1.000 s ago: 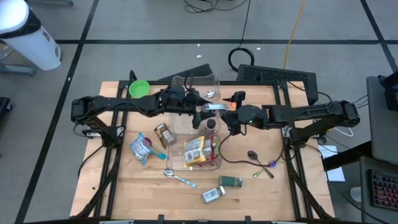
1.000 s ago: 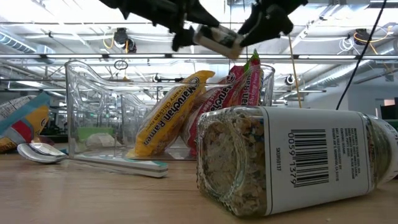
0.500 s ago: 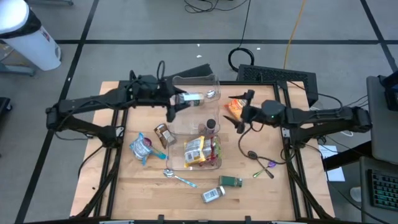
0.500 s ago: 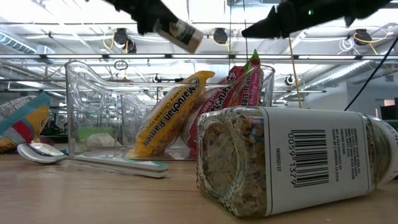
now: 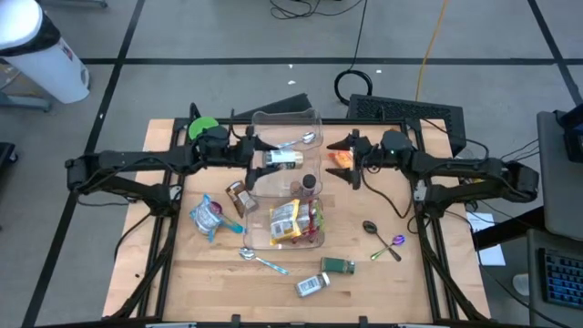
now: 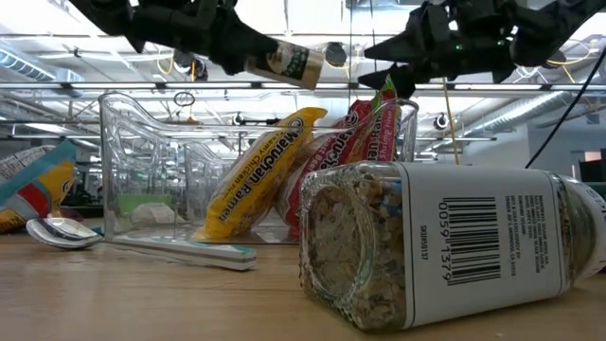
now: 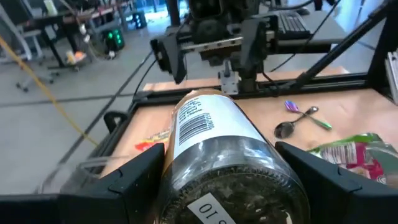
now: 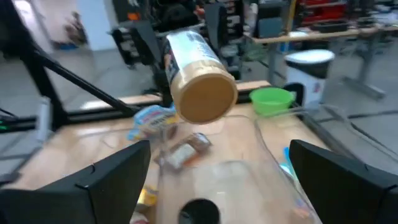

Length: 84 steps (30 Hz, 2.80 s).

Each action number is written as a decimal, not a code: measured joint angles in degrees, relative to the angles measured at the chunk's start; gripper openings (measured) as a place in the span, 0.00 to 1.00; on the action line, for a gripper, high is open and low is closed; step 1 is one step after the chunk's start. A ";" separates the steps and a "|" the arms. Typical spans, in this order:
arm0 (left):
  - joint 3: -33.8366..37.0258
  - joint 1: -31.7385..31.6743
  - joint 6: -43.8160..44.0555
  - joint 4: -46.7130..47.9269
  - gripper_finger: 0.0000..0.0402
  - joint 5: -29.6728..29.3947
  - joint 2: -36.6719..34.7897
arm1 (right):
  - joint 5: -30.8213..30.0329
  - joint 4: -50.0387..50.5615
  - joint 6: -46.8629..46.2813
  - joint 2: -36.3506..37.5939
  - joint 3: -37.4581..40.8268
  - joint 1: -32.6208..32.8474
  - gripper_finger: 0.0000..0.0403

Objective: Pick & Place Food Item
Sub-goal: Put the gold seasoning bottle into the middle transparent bin

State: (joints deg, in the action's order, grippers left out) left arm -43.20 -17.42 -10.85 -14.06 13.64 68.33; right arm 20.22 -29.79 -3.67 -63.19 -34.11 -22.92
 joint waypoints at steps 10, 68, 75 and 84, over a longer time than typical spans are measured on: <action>-0.02 -0.16 4.18 -12.29 0.70 7.58 6.30 | -4.42 -9.61 14.39 -7.70 -0.04 4.70 0.93; -4.09 2.02 3.42 -23.20 0.70 12.24 13.21 | -2.09 -32.11 7.40 -16.25 -1.20 8.02 0.93; -5.16 2.02 3.15 -20.61 0.70 12.20 13.10 | -2.00 -32.02 7.57 -16.27 -1.20 8.02 0.93; -5.16 2.02 2.91 -19.53 0.70 11.94 13.10 | -1.77 -32.10 7.78 -16.27 -1.20 8.02 0.92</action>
State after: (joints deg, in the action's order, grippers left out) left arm -48.36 -15.40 -7.94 -33.59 25.58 81.43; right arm 18.45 -61.90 4.11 -79.46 -35.31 -14.90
